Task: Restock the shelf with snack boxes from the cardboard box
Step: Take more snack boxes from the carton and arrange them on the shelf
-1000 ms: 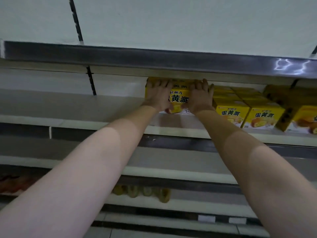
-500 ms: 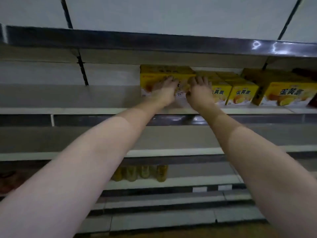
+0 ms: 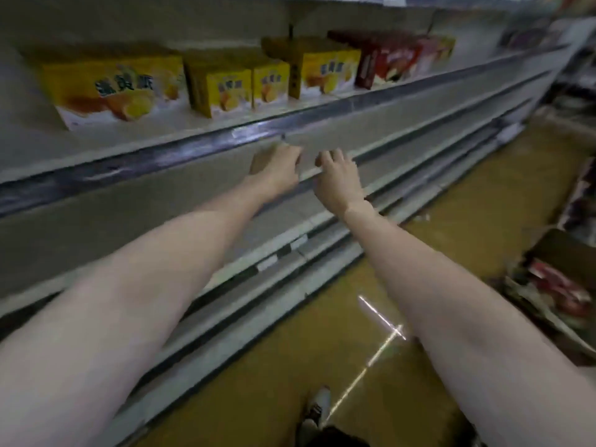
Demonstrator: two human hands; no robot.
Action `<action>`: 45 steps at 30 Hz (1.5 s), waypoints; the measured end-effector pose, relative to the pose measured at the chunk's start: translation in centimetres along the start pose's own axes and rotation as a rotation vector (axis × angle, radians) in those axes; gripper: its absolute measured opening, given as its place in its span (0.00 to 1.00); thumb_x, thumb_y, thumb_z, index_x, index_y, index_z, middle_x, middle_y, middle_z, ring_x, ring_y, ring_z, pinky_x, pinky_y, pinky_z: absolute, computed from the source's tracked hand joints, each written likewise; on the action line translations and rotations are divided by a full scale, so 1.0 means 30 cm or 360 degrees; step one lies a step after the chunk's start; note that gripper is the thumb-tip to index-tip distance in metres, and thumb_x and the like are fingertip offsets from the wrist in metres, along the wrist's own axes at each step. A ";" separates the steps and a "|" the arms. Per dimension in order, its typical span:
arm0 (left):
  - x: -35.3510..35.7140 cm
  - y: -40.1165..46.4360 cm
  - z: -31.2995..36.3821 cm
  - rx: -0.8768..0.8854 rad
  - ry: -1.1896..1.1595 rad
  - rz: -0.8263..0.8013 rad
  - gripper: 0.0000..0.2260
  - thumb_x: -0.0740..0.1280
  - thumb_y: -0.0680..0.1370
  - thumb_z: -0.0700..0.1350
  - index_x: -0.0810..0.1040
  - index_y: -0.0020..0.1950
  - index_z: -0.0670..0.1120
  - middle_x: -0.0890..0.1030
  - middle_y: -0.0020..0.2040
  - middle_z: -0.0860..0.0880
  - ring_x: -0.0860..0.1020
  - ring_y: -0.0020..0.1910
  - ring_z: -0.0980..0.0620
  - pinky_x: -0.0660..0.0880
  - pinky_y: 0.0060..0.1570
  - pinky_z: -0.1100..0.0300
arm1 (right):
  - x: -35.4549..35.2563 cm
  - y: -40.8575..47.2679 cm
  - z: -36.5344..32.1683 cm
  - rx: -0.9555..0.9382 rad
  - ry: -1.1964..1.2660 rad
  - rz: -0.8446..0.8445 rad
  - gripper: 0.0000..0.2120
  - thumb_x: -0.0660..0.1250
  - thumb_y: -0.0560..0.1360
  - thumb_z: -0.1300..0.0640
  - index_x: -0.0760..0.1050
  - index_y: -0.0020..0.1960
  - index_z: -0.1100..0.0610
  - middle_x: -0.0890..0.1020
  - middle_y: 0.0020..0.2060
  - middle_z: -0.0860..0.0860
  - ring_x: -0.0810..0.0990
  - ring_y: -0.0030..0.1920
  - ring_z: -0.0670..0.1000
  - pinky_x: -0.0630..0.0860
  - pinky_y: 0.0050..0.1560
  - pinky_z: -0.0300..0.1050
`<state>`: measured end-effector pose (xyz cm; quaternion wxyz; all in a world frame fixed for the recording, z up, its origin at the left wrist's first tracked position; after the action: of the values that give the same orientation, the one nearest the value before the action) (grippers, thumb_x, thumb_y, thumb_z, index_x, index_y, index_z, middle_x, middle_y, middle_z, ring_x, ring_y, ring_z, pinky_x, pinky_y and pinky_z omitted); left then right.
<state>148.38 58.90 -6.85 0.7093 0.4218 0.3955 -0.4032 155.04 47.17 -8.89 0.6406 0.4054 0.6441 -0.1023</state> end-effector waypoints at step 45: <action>1.661 0.690 2.110 0.1431 -0.0090 -0.0881 0.11 0.64 0.77 0.45 0.76 0.58 0.47 0.79 0.54 0.46 0.78 0.52 0.44 0.79 0.50 0.49 | -0.115 -0.836 2.359 0.1879 -0.0091 -0.0020 0.20 0.68 0.77 0.53 0.71 0.67 0.57 0.76 0.60 0.57 0.72 0.63 0.59 0.73 0.63 0.55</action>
<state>199.15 -4.44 -25.00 0.3356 0.5531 0.2609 -0.7165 190.66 -16.57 -26.69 0.3229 0.6866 0.4630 -0.4582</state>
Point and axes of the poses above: each hand's wrist, its own y-axis towards the middle knuckle, its own x-axis out of the palm, z = x × y, the point moved 3 cm from there along y, towards the middle knuckle
